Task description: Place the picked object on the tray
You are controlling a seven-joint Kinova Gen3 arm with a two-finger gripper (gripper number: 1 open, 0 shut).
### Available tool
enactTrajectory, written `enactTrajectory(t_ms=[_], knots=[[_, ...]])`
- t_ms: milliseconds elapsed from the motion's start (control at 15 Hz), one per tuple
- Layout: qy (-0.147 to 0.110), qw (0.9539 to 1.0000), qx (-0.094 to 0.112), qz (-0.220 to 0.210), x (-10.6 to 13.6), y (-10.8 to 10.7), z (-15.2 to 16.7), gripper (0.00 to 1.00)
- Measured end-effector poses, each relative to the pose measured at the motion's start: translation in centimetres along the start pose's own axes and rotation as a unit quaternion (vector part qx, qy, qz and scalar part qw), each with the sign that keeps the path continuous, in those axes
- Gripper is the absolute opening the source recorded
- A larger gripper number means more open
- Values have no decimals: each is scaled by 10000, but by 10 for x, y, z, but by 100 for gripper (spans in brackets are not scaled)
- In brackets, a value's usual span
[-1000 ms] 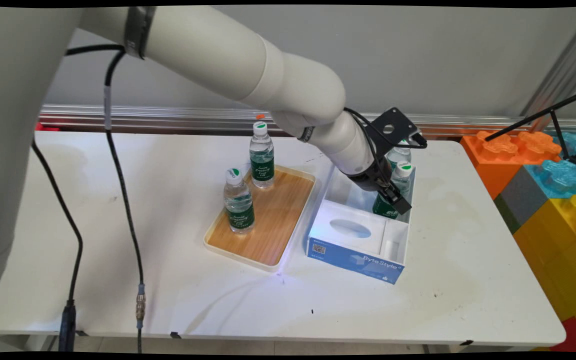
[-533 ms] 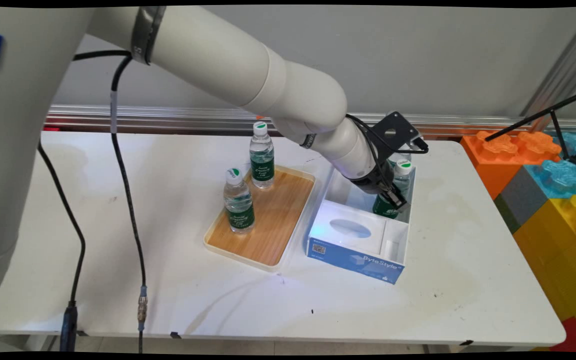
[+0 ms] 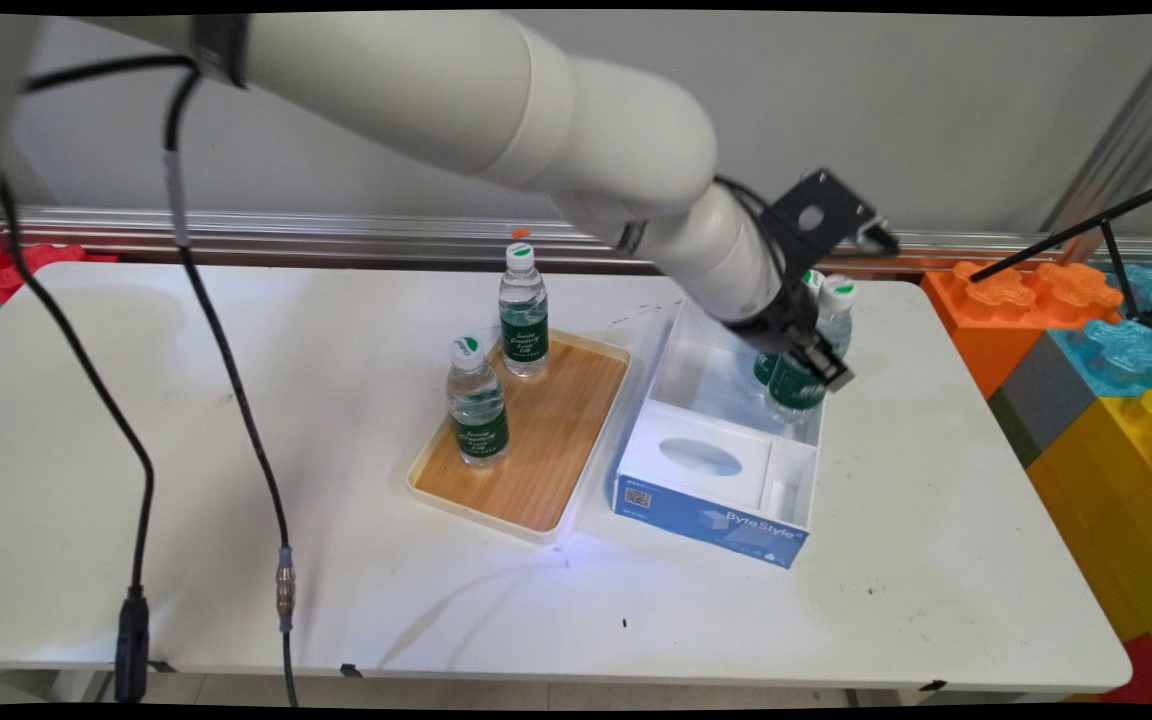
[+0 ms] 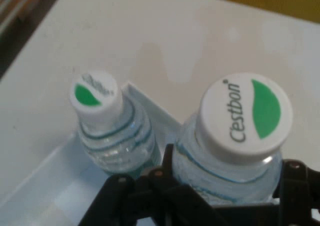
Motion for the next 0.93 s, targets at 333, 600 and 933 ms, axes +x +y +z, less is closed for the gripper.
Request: enactTrajectory(t_ms=[333,600,933], knots=[[101,9997,208,-22,33,4,-64,0],[97,9991,419,-37,46,-3,-123,0],[-57,9989,454,-70,33,-10,-179,0]])
